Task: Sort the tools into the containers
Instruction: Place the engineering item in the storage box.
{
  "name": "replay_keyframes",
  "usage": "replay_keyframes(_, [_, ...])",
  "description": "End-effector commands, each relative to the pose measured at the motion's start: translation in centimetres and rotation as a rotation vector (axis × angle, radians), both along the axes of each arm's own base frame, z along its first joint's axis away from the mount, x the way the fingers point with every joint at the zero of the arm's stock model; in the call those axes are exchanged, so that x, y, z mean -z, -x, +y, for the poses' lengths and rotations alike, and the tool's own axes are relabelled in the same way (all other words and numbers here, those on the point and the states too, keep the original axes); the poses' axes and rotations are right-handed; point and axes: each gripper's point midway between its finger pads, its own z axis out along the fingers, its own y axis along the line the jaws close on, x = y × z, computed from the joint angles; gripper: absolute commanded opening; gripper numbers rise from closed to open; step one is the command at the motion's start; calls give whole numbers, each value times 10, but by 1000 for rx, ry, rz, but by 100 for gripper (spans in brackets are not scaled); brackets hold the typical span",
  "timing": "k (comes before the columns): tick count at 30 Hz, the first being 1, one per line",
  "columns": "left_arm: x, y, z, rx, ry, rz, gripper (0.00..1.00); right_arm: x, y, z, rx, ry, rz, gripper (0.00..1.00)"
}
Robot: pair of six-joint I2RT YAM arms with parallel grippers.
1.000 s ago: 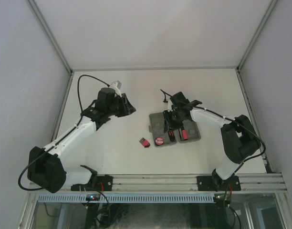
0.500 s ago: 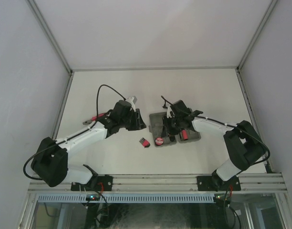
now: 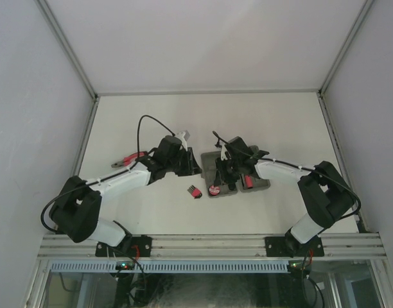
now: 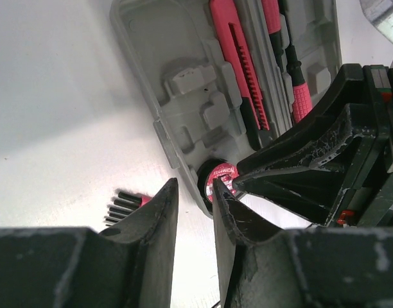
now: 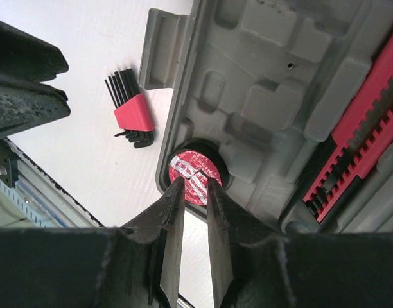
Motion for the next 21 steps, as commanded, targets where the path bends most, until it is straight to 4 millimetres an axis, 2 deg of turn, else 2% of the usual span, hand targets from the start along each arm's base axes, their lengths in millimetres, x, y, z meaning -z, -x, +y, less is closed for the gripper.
replay_keyframes(1, [-3, 1, -10, 30, 38, -12, 32, -3, -8, 0, 25, 16, -46, 19])
replay_keyframes(6, [-1, 3, -13, 47, 34, -9, 32, -3, -10, -2, 33, 29, -59, 19])
replay_keyframes(14, [5, 5, -16, 56, 24, 7, 30, 7, -7, -10, 39, 83, -36, 18])
replay_keyframes(21, [5, 6, -18, 60, 18, 11, 28, 13, -2, -6, 15, 75, -1, 17])
